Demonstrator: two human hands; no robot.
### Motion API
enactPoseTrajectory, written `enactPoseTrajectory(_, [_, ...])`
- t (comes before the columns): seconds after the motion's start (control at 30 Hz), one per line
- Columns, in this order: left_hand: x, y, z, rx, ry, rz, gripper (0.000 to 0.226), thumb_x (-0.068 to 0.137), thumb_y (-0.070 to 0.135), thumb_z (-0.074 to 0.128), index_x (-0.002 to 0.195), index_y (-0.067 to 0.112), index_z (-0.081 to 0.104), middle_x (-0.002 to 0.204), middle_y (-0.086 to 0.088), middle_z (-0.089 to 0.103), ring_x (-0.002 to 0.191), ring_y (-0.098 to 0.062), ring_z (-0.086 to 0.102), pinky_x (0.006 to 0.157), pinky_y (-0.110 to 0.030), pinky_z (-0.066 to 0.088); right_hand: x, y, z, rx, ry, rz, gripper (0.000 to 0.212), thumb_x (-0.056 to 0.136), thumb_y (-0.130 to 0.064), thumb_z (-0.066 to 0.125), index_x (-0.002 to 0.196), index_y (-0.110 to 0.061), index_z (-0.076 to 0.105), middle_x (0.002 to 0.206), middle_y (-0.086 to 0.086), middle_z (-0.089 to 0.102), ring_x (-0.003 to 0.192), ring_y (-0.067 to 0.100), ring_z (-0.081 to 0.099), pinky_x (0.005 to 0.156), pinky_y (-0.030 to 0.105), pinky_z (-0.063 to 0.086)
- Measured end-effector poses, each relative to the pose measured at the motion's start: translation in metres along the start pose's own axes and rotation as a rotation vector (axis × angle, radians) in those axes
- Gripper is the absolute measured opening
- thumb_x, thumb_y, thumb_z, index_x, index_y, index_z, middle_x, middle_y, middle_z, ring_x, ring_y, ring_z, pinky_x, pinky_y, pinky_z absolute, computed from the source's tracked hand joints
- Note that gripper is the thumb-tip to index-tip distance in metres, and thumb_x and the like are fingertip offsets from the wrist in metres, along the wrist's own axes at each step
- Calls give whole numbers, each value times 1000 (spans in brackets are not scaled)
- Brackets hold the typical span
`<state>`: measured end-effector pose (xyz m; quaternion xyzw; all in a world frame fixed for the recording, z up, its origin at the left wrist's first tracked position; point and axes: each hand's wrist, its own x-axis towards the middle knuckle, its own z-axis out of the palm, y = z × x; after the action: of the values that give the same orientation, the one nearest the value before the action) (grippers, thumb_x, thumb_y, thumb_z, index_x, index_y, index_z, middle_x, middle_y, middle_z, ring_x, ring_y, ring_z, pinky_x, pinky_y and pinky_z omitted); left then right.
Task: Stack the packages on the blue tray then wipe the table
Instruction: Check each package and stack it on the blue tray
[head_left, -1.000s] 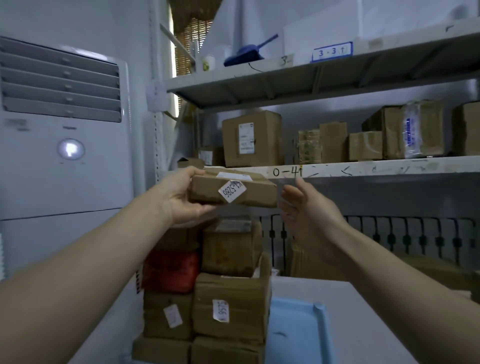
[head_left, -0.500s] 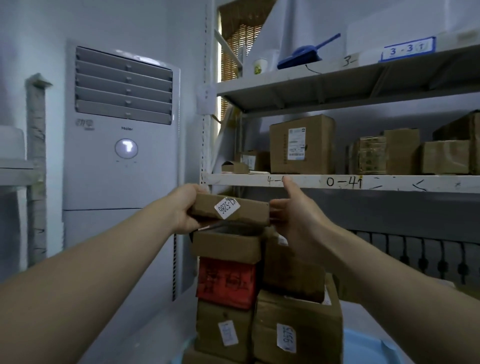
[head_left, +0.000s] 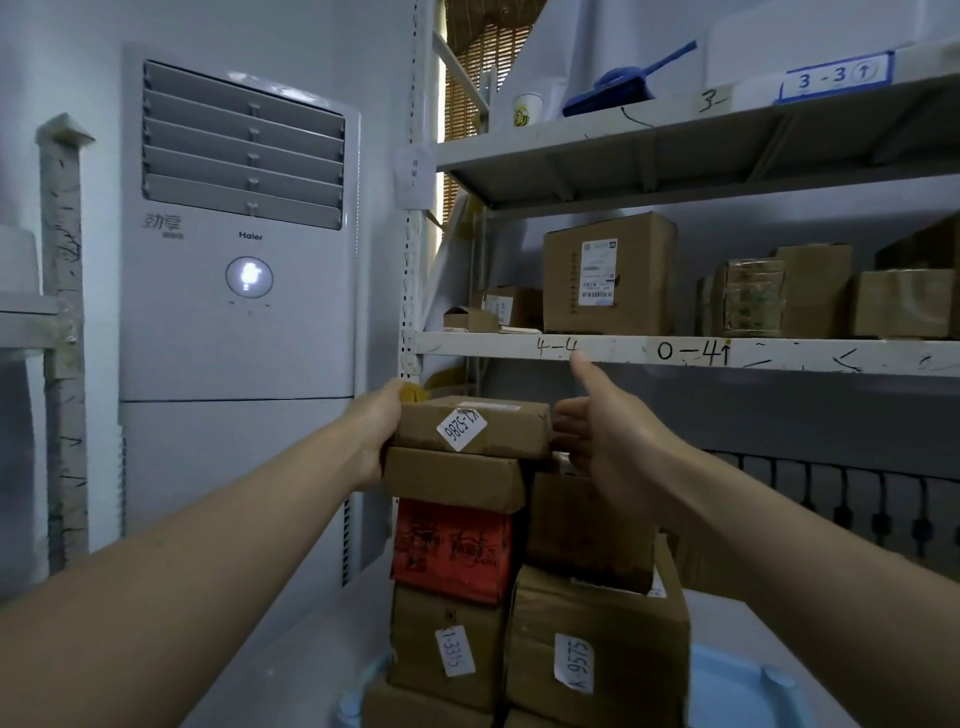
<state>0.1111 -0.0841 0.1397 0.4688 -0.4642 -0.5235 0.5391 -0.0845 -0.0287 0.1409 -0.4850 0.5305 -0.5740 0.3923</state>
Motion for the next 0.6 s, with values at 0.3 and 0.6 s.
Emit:
enactPoseTrajectory(0.3, [-53,-14,49,254,337,930,15,97,29,49,98,25,63,105,1,61,104,-20,56,90,-38,49,-74,18,-57,51,268,-250,38,103,-42,43,95,-15,69,100,4,71,97,16,65,84,27,49])
enactPoseTrajectory(0.6, [-190,-144,195,469,-548,1087,16,85,33,56,95,23,63,94,13,58,93,-6,55,80,-21,43,-161,127,-182,28,409,-157,41,104,-20,46,69,-7,63,53,2,57,47,17,48,51,29,40])
